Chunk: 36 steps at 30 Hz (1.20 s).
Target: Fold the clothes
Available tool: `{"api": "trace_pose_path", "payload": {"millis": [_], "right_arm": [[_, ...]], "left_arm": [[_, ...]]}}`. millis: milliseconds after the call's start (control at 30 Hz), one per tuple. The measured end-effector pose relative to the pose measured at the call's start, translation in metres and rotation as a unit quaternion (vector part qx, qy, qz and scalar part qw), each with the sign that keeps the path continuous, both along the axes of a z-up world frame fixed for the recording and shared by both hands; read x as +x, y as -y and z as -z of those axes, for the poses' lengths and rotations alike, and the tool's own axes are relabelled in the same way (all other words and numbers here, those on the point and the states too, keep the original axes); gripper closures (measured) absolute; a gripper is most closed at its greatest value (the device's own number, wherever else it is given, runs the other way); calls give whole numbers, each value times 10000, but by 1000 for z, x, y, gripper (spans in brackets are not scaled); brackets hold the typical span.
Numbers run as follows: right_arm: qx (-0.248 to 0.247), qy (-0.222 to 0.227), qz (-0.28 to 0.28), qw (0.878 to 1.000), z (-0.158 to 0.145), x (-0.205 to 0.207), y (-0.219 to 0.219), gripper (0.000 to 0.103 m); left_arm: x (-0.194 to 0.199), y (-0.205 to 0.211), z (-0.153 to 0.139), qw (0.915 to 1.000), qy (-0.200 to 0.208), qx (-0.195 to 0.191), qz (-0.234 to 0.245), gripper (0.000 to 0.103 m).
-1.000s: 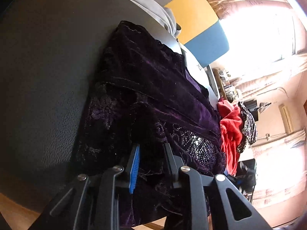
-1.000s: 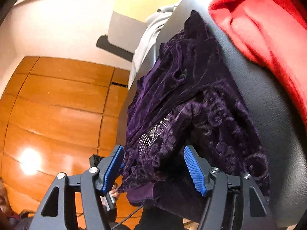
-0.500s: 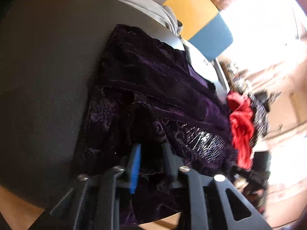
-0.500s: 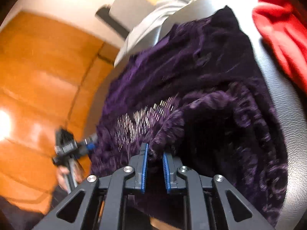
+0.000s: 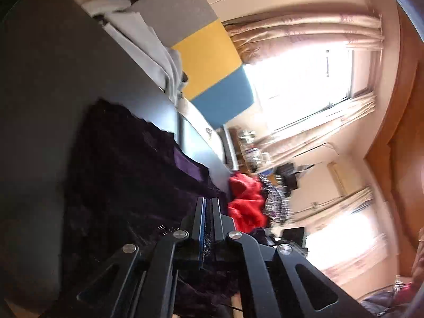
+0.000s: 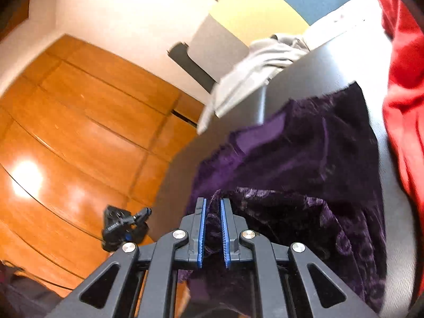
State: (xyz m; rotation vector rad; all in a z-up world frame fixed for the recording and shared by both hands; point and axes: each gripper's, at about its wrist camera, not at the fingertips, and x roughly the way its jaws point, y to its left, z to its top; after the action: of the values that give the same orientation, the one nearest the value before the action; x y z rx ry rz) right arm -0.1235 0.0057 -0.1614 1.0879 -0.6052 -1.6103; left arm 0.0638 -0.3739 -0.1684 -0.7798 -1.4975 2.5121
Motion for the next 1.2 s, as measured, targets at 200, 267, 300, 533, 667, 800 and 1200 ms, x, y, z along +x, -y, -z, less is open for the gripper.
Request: {"api": "trace_pose_path", "payload": {"millis": [200,267,300,533,667,800,1200], "right_arm": [[412,152,63,9990,24,-11,2,92],[428,330,72,9985,37,-12,-2,92],[473,387,58,9981,43,-12,-4,89],[692,736,-94,9948,62,-5,-5,79],[819,562,46,9950,51,-3,-12,42],[1603,-773,-91,9840,23,11,6,29],[3641,-2947,-825,8797,52,41,91,90]], "left_arm": [[12,4,16,9937,981,-543,-35,82],[16,0,24,9921,1124,-550,7,70],[16,-3,29,9913,1195,-551,40,67],[-19,-31,50,9801,1679,-839,647,52],[-39,-52,57,9625,2157,-1272,1044,67],[-36,-50,55,9580,2290,-1394,1022,91],[-35,-54,66,9685,2210,-936,665,94]]}}
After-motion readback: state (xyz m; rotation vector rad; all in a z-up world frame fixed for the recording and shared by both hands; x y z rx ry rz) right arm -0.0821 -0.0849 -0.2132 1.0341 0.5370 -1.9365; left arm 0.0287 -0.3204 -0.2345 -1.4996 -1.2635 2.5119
